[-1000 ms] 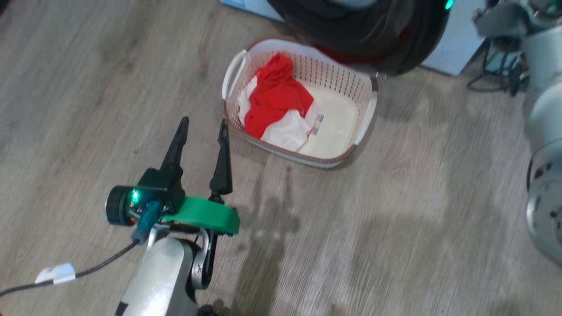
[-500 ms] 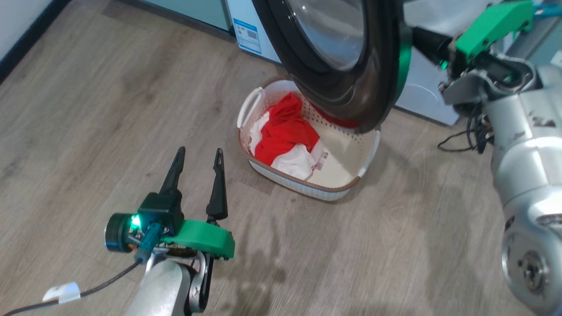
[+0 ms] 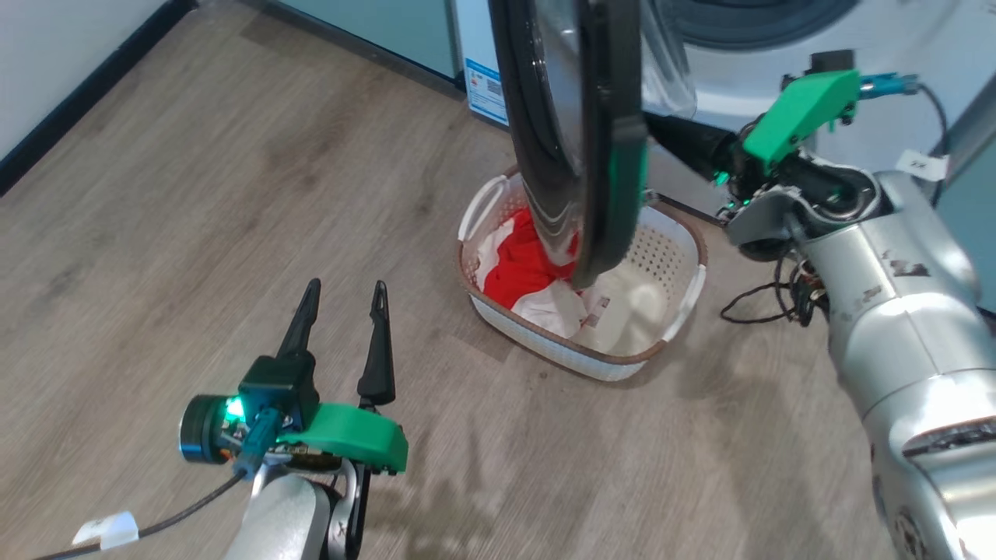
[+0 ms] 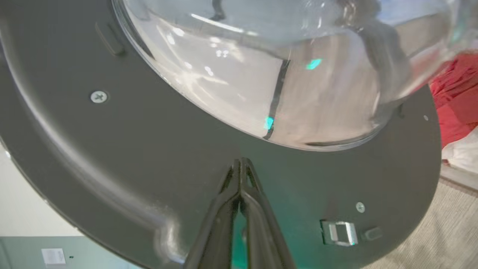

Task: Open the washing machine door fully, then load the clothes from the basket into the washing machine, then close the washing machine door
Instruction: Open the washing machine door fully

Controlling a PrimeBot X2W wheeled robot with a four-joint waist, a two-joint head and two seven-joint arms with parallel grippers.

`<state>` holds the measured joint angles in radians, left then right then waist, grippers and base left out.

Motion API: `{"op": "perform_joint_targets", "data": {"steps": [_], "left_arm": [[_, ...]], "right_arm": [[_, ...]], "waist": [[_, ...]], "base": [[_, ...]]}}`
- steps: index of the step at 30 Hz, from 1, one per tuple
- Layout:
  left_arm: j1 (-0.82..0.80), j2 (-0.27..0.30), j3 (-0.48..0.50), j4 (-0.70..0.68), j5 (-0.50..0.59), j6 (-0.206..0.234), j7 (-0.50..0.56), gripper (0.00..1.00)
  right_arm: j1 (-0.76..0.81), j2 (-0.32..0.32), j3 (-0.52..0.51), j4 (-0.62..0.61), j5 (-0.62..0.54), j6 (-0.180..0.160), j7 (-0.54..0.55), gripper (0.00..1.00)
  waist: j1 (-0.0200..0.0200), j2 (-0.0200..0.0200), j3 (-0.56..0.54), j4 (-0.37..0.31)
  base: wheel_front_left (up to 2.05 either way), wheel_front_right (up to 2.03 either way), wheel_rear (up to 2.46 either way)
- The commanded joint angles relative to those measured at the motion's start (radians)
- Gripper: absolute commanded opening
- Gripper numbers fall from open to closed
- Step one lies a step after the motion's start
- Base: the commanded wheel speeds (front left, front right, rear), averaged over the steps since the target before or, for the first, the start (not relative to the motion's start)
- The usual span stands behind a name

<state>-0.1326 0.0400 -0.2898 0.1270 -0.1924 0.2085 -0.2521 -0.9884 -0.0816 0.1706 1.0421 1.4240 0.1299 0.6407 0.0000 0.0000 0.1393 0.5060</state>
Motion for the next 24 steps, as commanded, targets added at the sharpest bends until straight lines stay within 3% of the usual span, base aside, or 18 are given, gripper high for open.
{"op": "perform_joint_targets", "data": {"steps": [1, 15, 24], "left_arm": [[-0.019, 0.010, 0.036, -0.029, 0.010, -0.001, -0.010, 1.00], [0.000, 0.010, 0.055, -0.030, 0.018, -0.004, -0.010, 1.00], [0.012, 0.010, 0.073, -0.023, 0.033, -0.010, -0.010, 1.00]], "right_arm": [[-0.016, 0.031, 0.026, -0.042, 0.022, 0.001, -0.005, 0.00], [0.000, 0.031, 0.304, -0.070, 0.269, 0.001, -0.090, 0.00], [0.008, 0.031, 0.355, -0.053, 0.312, 0.001, -0.165, 0.00]], "waist": [[0.0000, 0.0000, -0.005, 0.010], [0.0000, 0.0000, -0.021, 0.046], [0.0000, 0.0000, -0.061, 0.017]], "base": [[0.00, 0.00, 0.00], [0.00, 0.00, 0.00], [0.00, 0.00, 0.00]]}}
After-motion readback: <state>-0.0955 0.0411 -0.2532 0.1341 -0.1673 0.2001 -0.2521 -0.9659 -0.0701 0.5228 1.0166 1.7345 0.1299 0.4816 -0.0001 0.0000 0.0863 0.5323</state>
